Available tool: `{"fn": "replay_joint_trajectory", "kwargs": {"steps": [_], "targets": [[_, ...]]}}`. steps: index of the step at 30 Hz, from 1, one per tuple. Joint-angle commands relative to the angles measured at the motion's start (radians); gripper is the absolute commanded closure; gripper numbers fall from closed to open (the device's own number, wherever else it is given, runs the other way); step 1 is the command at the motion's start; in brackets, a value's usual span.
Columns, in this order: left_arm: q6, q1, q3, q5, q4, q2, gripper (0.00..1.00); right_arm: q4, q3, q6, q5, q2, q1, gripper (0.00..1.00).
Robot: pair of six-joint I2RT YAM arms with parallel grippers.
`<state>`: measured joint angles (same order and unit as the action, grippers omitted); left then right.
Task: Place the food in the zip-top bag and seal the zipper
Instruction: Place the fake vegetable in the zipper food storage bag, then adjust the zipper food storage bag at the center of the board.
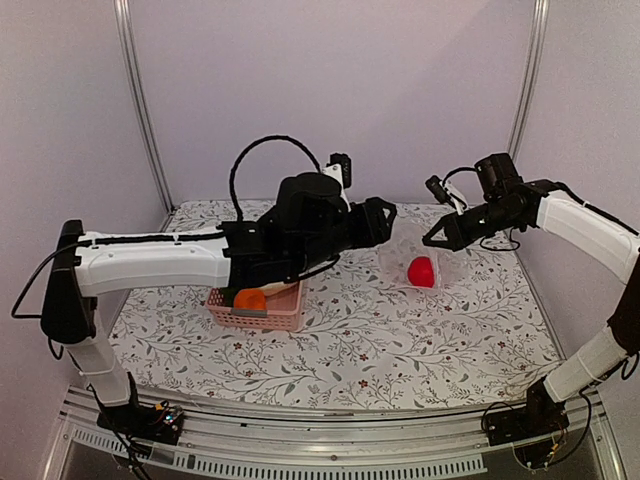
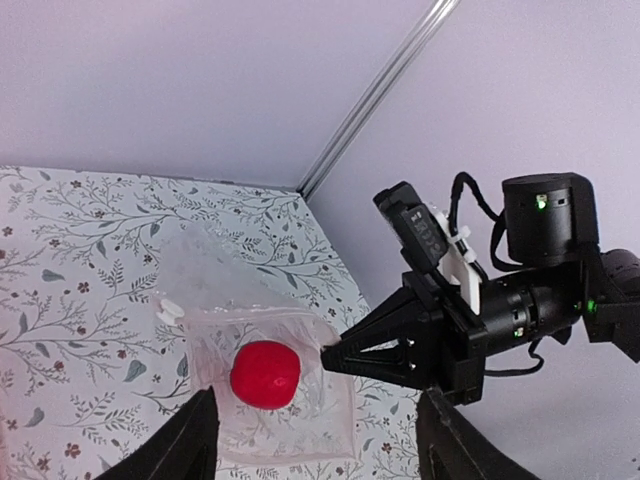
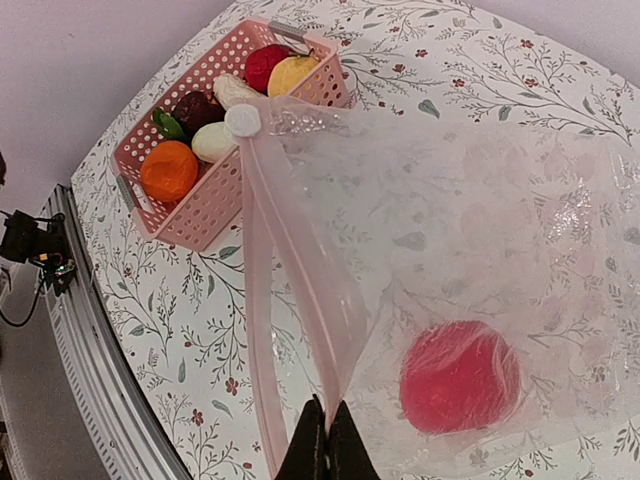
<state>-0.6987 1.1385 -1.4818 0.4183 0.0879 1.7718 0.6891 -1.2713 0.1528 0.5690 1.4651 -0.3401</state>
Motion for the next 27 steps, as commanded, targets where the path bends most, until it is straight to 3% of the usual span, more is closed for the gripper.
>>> {"fn": "replay_joint_trajectory", "kwargs": {"steps": [1, 6, 10, 13, 15, 18, 19, 20, 22, 25, 27], "targets": [[-0.176, 0.017, 0.038, 0.011, -0.115, 0.113, 0.33, -0.040, 0.009, 0.004, -0.013, -0.010, 0.001, 1.00], [-0.280, 0.024, -0.039, 0.053, -0.199, 0.233, 0.33, -0.040, 0.000, 0.007, -0.006, 0.010, 0.001, 1.00], [-0.378, -0.018, -0.150, 0.056, -0.373, 0.325, 0.34, -0.036, 0.003, 0.004, -0.008, 0.008, -0.001, 1.00], [-0.360, -0.043, -0.109, 0.021, -0.247, 0.335, 0.40, -0.037, 0.010, 0.004, -0.015, 0.002, -0.003, 1.00], [-0.316, -0.066, -0.104, -0.041, -0.166, 0.352, 0.49, -0.038, 0.012, 0.005, -0.024, 0.003, -0.003, 1.00], [-0.259, -0.094, -0.139, -0.088, -0.109, 0.376, 0.87, -0.039, 0.005, 0.008, -0.065, 0.005, -0.002, 1.00], [-0.239, -0.103, -0.152, -0.100, -0.076, 0.376, 0.97, -0.035, -0.008, 0.011, -0.108, 0.008, -0.003, 1.00], [-0.223, -0.106, -0.169, -0.121, -0.066, 0.368, 1.00, -0.020, -0.036, 0.016, -0.177, 0.015, -0.003, 1.00], [-0.173, -0.089, -0.235, -0.147, -0.061, 0.332, 1.00, 0.025, -0.139, 0.052, -0.374, 0.039, -0.003, 1.00], [-0.080, -0.024, -0.284, -0.060, -0.078, 0.272, 1.00, 0.035, -0.235, 0.106, -0.653, 0.066, 0.001, 1.00], [-0.068, -0.009, -0.259, -0.032, -0.062, 0.248, 1.00, 0.029, -0.256, 0.119, -0.703, 0.053, 0.005, 1.00]]}}
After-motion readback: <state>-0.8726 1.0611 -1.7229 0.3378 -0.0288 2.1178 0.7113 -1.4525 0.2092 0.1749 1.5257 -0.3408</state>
